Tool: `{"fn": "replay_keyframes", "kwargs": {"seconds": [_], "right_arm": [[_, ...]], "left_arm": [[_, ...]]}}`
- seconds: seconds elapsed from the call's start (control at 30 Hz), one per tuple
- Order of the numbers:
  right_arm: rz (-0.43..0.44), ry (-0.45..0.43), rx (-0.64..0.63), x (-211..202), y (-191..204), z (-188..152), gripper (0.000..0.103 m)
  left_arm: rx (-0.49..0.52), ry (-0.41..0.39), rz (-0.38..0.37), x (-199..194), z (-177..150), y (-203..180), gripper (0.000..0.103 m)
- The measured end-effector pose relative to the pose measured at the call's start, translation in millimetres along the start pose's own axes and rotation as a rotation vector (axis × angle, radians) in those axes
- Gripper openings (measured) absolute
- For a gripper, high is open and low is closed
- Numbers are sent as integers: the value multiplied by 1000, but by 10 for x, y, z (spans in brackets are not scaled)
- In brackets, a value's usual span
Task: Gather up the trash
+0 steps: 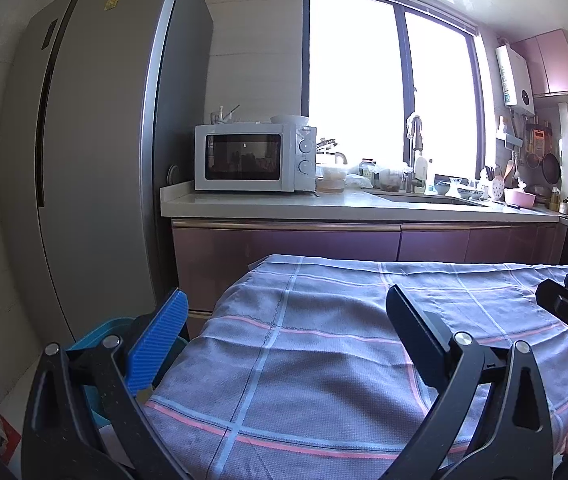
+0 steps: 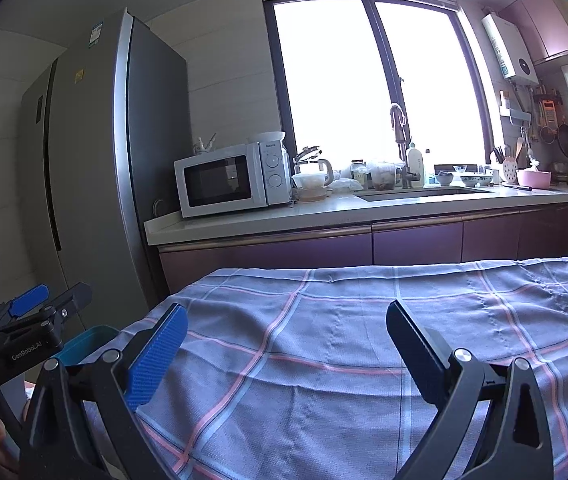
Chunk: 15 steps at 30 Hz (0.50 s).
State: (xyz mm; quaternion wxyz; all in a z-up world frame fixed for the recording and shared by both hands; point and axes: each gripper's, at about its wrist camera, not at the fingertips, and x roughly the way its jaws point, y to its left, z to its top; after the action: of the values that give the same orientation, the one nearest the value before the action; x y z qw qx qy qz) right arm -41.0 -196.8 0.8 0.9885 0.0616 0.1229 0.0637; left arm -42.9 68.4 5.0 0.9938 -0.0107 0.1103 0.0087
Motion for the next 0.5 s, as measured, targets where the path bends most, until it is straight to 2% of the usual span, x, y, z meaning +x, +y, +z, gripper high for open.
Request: {"fn": "replay_keyframes", "kwargs": {"seconds": [0.5], "right_arm": [[-10,2,-1,-16,3,15,96]], "left_arm": [[1,-2,2,-34,19,25,97]]}}
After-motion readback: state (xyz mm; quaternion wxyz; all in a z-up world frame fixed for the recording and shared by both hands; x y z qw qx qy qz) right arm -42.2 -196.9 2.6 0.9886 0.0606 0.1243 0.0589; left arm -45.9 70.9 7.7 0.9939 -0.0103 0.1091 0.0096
